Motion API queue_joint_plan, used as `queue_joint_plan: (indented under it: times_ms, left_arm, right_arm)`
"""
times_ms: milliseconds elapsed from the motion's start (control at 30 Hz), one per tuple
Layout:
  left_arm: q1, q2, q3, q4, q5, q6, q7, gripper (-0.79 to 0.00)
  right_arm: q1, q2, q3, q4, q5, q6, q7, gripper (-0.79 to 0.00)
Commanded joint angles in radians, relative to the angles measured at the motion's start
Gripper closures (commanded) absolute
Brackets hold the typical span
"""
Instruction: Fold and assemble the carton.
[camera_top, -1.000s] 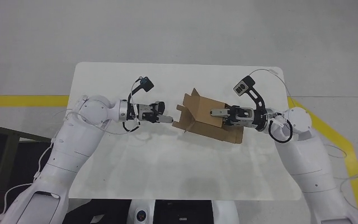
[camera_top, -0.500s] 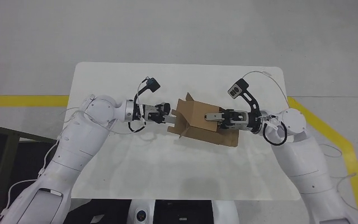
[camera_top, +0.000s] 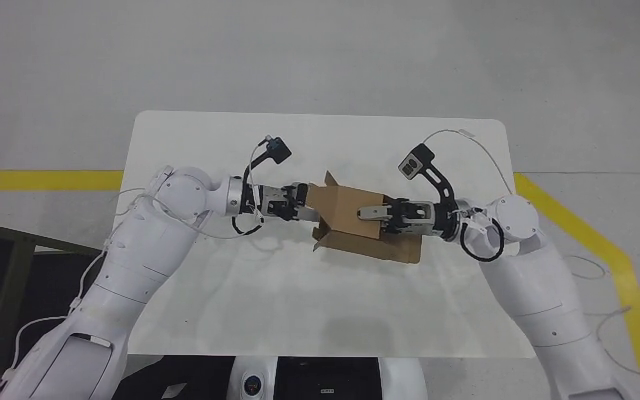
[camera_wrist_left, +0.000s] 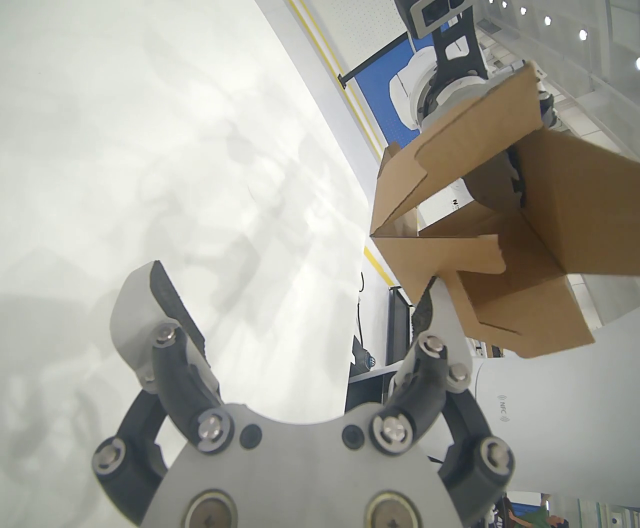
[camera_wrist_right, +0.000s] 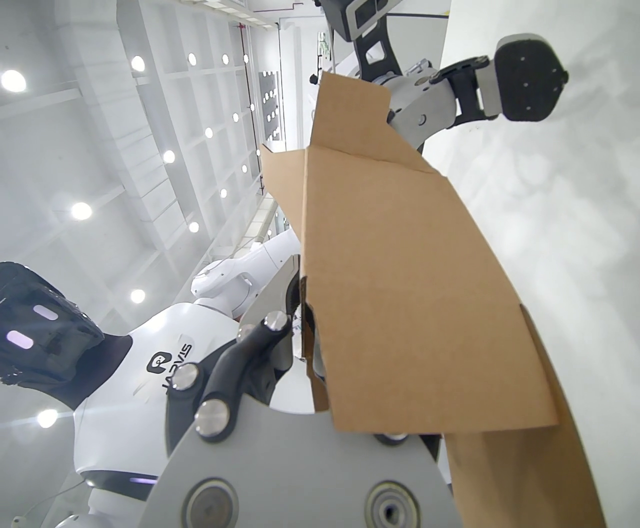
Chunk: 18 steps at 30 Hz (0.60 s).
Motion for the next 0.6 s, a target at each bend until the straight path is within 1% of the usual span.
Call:
queue_joint_plan:
  times_ms: [0,233,567]
  left_arm:
    - [-0.005,-0.002,0.008,0.001,-0.001,-0.002,0.003,-0.785]
    - [-0.017,-0.004,0.015,0.013,-0.003,-0.008,0.010,-0.785]
    - [-0.016,0.002,0.001,0.027,-0.002,-0.014,0.014,-0.785]
  right_arm:
    - [0.003,-0.002,-0.012,-0.002,0.000,0.001,-0.001,0.000]
    - [0.017,-0.009,-0.039,0.004,0.005,-0.002,0.000,0.000]
    - [0.015,-0.012,-0.038,0.019,0.030,-0.008,-0.010,0.000]
